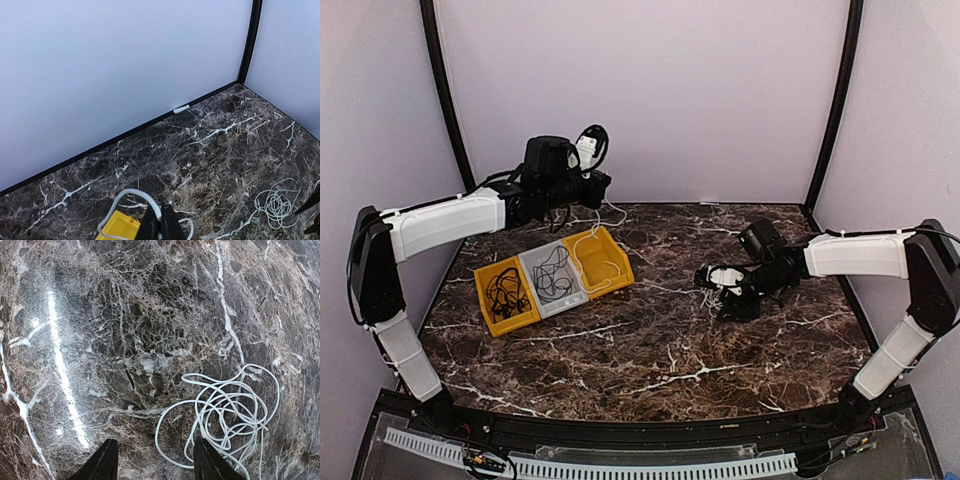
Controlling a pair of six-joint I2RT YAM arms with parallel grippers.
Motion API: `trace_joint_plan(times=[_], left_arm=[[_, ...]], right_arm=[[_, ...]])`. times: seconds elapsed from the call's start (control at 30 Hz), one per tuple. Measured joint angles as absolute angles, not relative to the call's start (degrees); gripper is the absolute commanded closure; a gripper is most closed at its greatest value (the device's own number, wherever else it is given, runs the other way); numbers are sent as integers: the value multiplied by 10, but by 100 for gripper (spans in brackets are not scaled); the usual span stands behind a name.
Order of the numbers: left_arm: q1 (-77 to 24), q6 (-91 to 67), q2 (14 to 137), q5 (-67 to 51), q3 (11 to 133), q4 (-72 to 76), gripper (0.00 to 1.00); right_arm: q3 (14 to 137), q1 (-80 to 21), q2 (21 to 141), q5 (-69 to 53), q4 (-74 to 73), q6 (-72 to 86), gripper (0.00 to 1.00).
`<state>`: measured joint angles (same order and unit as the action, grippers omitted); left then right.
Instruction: Untangle the cables
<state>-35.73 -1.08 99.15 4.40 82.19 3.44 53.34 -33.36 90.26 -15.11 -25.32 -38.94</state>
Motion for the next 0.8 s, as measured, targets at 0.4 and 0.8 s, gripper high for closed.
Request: trace_joint_plan(times=[0.4,0.8], left_arm=[[-303,58,1005,-3,876,86,100],[-293,15,1000,-87,753,118,100]], right_arm=[[533,-334,903,-151,-253,-390,47],[526,-333,901,-144,-253,-392,47]])
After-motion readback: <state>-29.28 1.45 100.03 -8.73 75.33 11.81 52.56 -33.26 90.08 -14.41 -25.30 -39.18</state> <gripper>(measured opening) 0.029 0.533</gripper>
